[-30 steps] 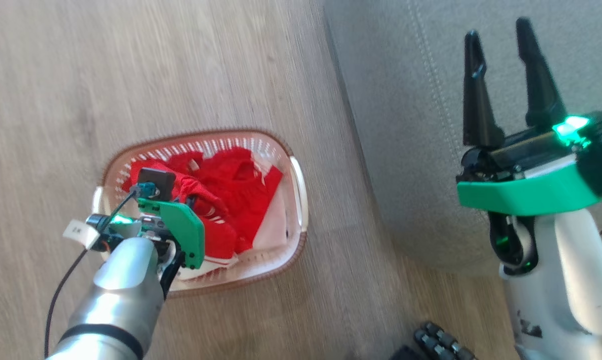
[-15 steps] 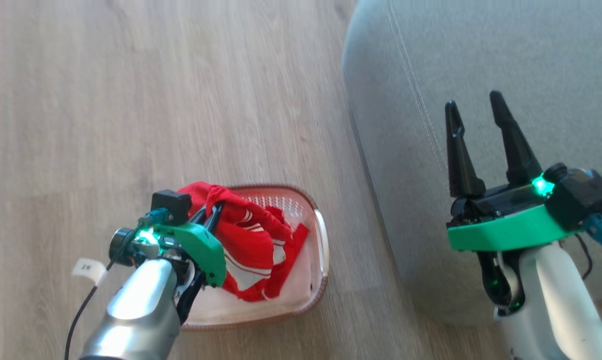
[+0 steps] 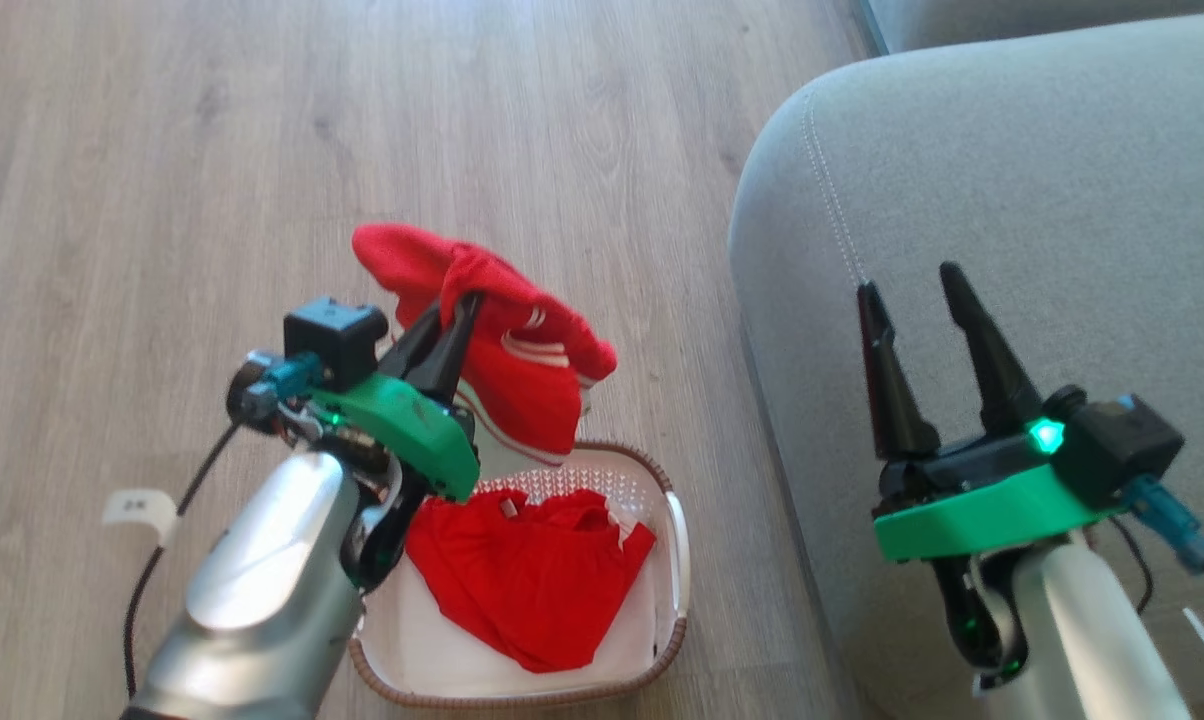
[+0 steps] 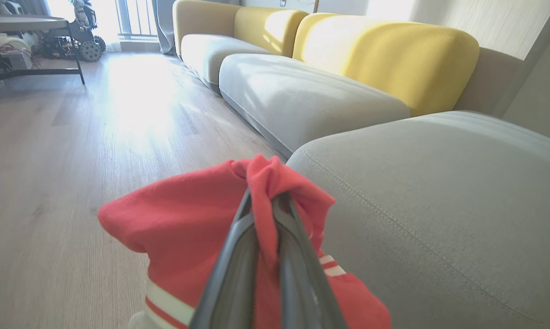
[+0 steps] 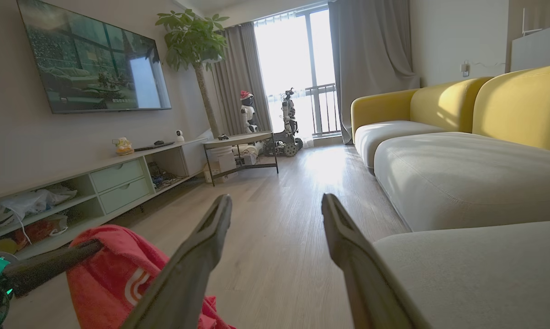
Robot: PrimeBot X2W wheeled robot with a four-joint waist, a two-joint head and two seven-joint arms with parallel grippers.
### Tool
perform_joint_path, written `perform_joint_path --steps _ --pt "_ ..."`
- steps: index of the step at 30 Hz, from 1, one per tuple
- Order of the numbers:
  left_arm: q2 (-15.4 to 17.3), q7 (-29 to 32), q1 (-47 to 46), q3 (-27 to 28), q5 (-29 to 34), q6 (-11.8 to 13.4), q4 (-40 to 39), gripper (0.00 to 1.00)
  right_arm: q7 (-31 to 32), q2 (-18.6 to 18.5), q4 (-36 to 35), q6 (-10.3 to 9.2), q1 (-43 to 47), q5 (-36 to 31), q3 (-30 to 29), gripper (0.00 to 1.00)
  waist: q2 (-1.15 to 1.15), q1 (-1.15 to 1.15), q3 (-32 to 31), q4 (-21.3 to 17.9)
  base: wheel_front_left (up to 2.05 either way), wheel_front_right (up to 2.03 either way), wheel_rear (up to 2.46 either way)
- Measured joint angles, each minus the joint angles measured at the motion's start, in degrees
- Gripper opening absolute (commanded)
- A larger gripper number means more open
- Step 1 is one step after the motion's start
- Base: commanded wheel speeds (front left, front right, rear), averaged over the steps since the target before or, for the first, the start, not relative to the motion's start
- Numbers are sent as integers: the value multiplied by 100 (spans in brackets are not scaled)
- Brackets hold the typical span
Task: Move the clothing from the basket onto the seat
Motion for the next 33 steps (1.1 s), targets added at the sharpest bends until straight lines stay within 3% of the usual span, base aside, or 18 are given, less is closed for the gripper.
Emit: perform_joint_path --steps 8,14,26,33 --pt "223 654 11 111 -93 291 -1699 0 0 0 191 0 149 71 381 100 0 0 -171 6 0 0 0" --pt "315 1024 11 126 -194 438 -2454 0 1 -58 245 0 149 172 825 100 0 0 -185 -12 0 0 0" --pt "393 1308 8 69 -190 481 -2840 0 1 -275 458 0 115 336 1201 100 0 0 -166 59 0 0 0" --pt "403 1308 5 -115 -190 421 -2835 0 2 -494 1147 0 -592 492 1736 100 0 0 -115 160 0 0 0"
